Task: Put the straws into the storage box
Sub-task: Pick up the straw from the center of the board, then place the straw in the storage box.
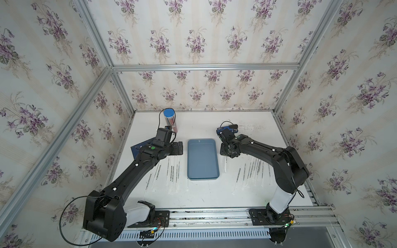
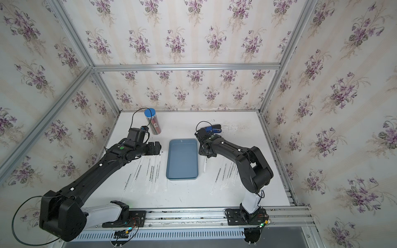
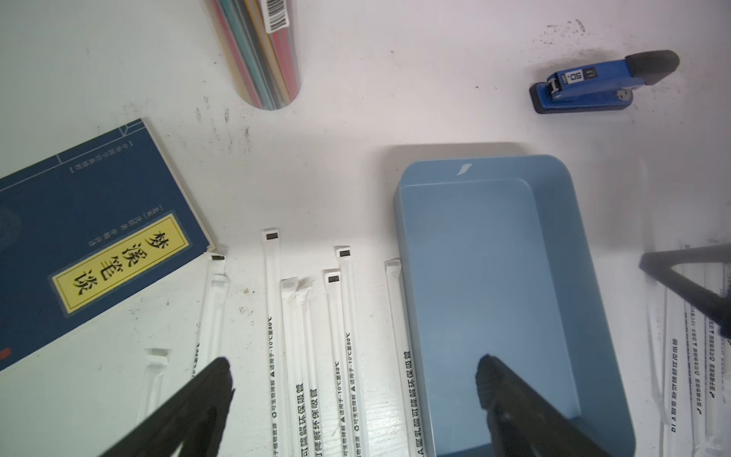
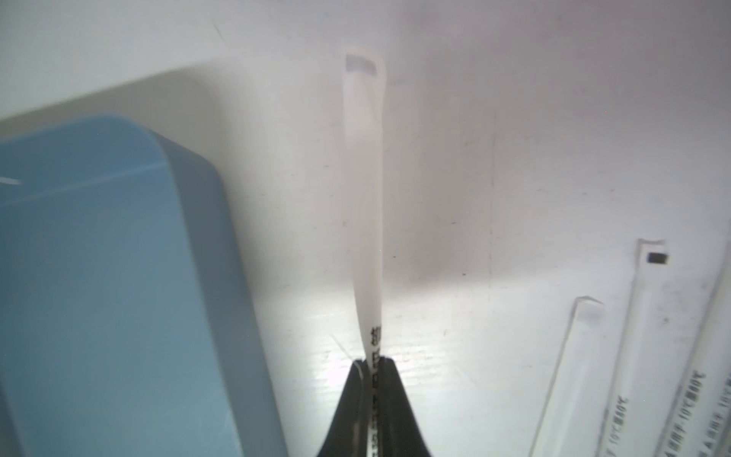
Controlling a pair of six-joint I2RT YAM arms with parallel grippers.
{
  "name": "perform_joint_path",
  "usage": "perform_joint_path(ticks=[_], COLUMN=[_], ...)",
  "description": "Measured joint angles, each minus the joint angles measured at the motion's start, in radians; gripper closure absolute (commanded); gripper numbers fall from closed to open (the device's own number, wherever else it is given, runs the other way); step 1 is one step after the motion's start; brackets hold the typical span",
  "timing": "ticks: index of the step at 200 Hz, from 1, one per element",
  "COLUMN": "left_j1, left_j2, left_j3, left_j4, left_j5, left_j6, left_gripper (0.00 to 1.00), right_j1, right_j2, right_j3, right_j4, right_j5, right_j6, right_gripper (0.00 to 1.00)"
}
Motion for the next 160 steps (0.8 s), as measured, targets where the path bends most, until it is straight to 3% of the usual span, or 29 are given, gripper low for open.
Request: perform_joint_path(ticks=[49, 115, 160], left_j1=[0.052, 0.113, 0.181], left_j2=[-0.013, -0.011, -0.019], left_j3=[-0.018, -0.023, -0.047], left_j4=[-0.012, -0.074, -0.111], left_j5=[0.052, 0.05, 0.067], left_j6=[-0.02, -0.044, -0.045], left_gripper=[0.04, 0.05, 0.07], right_j1=[0.116, 0.279, 0.316], right_j2=[0.024, 0.388, 0.488], right_j3=[0.266, 0.587, 0.613], right_j4=[-0.138, -0.101, -0.08], right_j5=[-0.029, -0.108, -0.104], right_j6=[-0.007, 0.099, 0.155], right_gripper=[0.89, 0.89, 0.89])
